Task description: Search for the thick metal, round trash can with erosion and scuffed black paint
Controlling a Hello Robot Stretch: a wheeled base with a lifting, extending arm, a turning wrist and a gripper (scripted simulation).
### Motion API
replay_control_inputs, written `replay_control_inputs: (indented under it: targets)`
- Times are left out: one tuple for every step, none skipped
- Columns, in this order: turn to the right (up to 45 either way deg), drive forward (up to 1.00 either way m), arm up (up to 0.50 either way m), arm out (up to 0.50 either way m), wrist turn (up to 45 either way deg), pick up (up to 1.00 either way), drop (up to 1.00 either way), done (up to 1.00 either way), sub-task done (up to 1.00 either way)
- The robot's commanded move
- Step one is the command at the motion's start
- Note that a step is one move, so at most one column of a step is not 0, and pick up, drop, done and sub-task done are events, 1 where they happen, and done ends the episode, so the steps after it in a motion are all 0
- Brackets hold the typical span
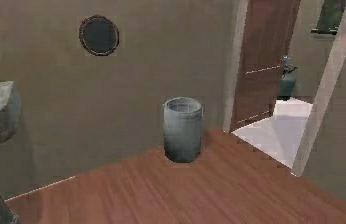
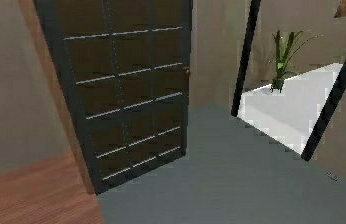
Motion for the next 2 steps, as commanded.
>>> replay_control_inputs:
  targets:
    - [0.0,0.85,0.0,0.0,0.0,0.0,0.0,0.0,0.0]
    - [0.0,0.0,0.0,0.0,0.0,0.0,0.0,1.0,0.0]
